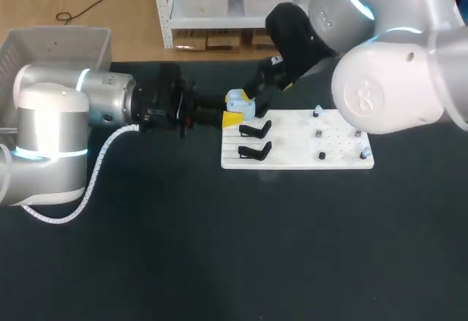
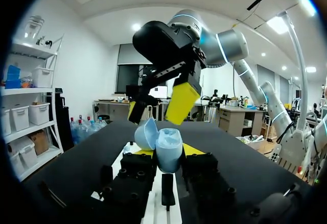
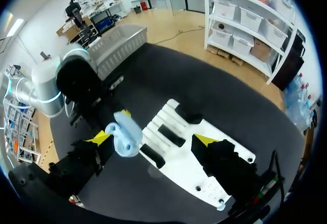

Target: Pick up each earbud case from the left stands, insert the matching earbuds, close the lid, and place the case in the box.

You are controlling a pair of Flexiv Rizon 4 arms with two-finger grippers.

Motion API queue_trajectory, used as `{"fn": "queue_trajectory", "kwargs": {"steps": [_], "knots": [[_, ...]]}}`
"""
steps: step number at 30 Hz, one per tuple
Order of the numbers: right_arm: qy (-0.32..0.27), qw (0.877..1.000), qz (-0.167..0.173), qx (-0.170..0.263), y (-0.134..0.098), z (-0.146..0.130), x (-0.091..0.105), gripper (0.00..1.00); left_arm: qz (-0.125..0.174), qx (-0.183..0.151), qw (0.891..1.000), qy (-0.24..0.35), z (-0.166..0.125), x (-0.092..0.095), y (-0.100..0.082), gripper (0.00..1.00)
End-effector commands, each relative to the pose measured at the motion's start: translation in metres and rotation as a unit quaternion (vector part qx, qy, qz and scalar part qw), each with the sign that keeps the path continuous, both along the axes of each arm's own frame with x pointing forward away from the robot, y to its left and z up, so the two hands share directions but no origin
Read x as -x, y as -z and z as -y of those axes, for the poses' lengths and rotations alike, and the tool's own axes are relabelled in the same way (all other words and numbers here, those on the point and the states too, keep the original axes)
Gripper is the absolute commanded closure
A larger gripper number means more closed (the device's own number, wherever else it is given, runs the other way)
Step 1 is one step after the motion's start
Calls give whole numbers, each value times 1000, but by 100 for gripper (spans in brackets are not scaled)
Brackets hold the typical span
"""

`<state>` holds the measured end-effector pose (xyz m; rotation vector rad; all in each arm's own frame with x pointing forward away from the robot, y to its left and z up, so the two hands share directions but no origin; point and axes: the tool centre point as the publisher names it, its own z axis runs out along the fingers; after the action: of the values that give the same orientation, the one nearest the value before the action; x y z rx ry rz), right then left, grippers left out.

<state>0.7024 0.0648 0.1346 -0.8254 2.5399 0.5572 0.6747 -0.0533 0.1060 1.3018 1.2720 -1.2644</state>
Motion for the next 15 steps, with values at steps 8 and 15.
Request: {"fn": "queue_trajectory", "kwargs": {"steps": [8,15], "knots": [[2,995,84,57,-35,36,8,0,5,3,1000,3,0,0,0,100],[25,991,81,104,-38,79,12,0,49,10,999,7,0,2,-4,100]]}}
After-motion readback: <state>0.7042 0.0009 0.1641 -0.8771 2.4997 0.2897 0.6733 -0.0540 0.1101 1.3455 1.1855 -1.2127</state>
